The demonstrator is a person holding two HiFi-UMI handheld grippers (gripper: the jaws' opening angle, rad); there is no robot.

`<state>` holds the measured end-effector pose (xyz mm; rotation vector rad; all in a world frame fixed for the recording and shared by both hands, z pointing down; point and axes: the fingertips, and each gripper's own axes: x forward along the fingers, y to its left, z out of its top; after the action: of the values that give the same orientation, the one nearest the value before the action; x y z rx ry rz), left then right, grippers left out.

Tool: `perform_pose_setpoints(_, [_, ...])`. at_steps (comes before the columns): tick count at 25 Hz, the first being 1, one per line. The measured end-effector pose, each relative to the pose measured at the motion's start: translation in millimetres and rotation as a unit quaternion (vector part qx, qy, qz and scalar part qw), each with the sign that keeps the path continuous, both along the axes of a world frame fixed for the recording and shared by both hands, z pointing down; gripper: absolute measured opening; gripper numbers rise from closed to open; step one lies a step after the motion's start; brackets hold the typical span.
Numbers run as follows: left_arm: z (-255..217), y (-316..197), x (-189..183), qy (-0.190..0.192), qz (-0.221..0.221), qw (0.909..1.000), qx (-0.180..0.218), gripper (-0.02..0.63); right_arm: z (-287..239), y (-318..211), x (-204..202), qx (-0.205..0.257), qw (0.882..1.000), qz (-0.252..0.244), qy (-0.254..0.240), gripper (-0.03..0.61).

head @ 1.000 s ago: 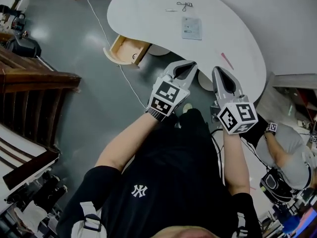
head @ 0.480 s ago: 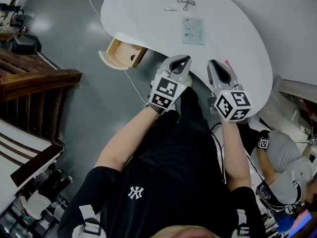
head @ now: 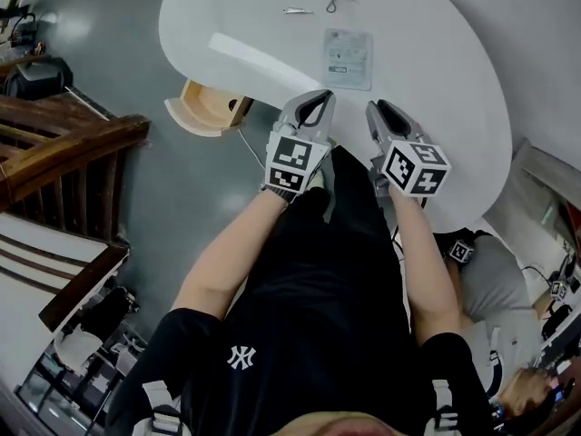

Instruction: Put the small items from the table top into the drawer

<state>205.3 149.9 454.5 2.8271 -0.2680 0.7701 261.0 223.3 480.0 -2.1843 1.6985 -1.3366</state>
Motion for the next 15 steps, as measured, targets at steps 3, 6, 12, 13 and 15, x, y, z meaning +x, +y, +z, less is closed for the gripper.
perform_pose_setpoints(3, [11,-9,10,-0.012,-0.016,0.9998,-0.007,0.000,25,-7,10,-0.022,0.999,0.001,-0.028,0.120])
perform_pose_setpoints(6, [25,-18,14,-0.025,-0.033,0.9990,-0.018,0.000,49,-10,18,-0.047,0.997,0.005,-0.058,0.126])
perform_pose_setpoints(12, [48,-29,21,-0.043,-0.036,0.9978,-0.035,0.000,82,-16,24,-0.082,0.989,0.021,-0.122,0.129])
perform_pose_setpoints(13, [51,-28,21,-0.044,-0.035,0.9976,-0.040,0.000,85,-16,24,-0.087,0.988,0.024,-0.129,0.129])
perform_pose_setpoints(15, [54,-28,23,-0.042,-0.033,0.9975,-0.046,0.000,92,-16,24,-0.097,0.986,0.029,-0.135,0.129])
